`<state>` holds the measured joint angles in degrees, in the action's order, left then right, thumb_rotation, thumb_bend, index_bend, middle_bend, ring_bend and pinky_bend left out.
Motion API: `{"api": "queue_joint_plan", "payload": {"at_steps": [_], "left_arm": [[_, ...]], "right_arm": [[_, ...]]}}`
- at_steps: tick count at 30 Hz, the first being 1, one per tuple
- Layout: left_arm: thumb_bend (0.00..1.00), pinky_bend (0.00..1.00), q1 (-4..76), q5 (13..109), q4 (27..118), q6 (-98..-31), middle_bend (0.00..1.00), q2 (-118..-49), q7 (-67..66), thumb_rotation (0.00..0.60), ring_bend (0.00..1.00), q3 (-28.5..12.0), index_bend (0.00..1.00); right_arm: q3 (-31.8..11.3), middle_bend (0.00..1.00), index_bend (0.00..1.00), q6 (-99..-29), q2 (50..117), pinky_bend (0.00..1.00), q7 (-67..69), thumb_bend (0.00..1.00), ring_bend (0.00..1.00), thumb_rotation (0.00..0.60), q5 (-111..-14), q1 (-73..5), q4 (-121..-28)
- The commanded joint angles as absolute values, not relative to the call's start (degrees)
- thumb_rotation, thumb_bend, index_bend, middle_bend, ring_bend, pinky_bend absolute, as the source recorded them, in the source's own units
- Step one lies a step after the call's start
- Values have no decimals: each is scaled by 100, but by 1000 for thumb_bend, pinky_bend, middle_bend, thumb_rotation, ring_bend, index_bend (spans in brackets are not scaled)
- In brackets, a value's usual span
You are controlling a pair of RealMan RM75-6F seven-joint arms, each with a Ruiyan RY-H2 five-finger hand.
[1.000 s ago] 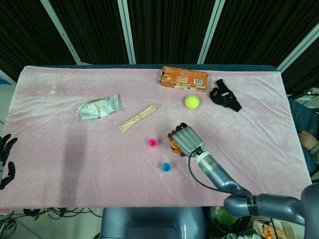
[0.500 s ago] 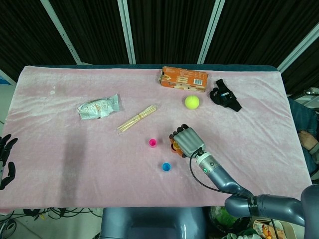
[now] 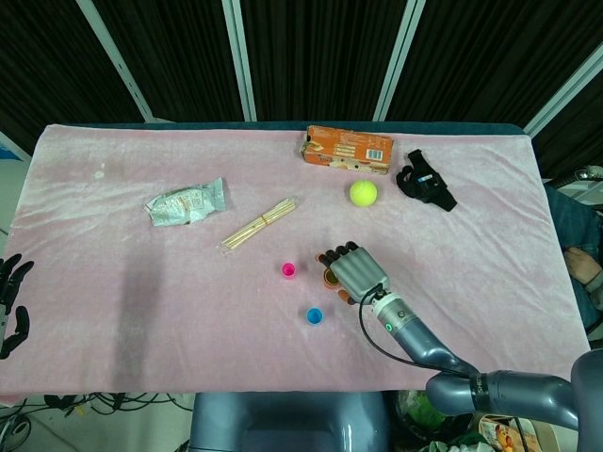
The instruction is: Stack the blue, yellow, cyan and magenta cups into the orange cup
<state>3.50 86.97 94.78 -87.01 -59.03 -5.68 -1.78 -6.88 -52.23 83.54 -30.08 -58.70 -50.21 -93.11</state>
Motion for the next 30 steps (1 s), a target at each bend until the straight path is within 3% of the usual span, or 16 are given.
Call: {"api": "queue_joint_plan", "payload": {"at_steps": [1,13,21,30], "left_arm": [[708,7,348,8701,9482,-8706,31,-5905,-569,600,0,-176,89],[707,7,347,8720,9492,-8725,31,-5904,-543,600,0,-180,89],[707,7,342,8717,9486,-8736,31,-5897,-514,600,0,-184,90],[707,7,341,8712,9476,-8727,31,-5892,-487,600,0,-181,89]], "right_arm": [[-751,225,202,-5268,8292,211,-2969,215,219,600,-5816,-5012,-9434],[-722,270,267,-5698,7997,211,-2799,214,220,600,-6170,-4757,-10248],[-495,294,277,-5928,8215,211,-3021,214,220,600,-6415,-4611,-10607],[-292,297,277,-5993,8651,211,-3090,214,220,600,-6398,-4459,-10376]]}}
